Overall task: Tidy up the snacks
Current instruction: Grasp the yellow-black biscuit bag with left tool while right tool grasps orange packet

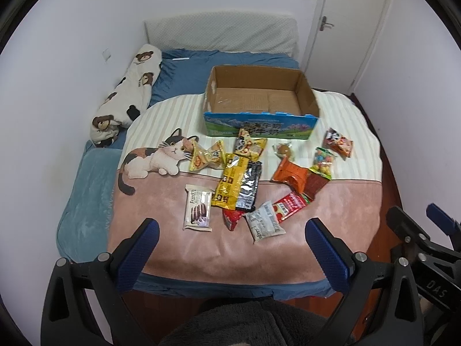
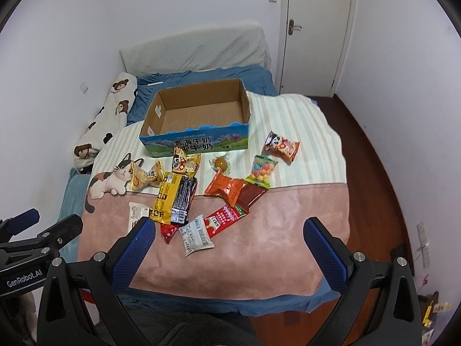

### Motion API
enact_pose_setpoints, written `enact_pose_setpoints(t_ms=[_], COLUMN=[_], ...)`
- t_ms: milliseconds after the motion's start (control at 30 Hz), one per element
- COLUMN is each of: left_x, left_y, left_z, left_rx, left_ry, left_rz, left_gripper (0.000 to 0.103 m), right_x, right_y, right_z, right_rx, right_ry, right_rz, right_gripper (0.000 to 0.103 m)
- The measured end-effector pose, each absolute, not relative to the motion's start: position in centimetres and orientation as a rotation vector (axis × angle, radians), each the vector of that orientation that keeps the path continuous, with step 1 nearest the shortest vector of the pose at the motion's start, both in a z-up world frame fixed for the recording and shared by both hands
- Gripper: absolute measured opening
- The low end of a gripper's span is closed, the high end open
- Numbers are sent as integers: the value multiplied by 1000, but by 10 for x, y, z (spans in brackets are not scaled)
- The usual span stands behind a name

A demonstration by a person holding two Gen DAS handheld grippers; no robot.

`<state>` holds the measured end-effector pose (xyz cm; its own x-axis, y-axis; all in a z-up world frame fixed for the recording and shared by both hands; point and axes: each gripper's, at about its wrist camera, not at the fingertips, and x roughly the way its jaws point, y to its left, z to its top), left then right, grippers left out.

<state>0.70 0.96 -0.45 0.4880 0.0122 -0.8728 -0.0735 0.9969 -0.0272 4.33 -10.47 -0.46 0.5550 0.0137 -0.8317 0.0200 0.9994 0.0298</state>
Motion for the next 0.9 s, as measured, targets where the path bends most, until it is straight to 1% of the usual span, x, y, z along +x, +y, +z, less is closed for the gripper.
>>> enact_pose_setpoints(t_ms=[167, 267, 433, 633, 833, 900], left_x=[32, 62, 101, 147, 182, 187], left_y=[22, 27, 34, 28, 11, 10], left_z=[-36, -66, -110, -166, -223, -235], left_rx=[-94, -104, -94, -101, -84, -89], left_ry=[1091, 1120, 1190, 1290, 1377, 1397], left_rz=[125, 174, 224, 210, 193, 199], left_gripper=[103, 103, 103, 103, 103, 103], right_x=[72, 94, 141, 219, 281, 297], right_y=[-112, -113, -119, -113, -77, -64], right_z=[-42, -72, -125, -195, -253, -274], right_rx=[136, 200, 194, -4, -302, -398], right_ry=[1067, 1127, 1211, 1323, 1367, 1389], right_rz=[13, 25, 11, 63, 206, 254], right_gripper=[103, 103, 103, 103, 103, 103])
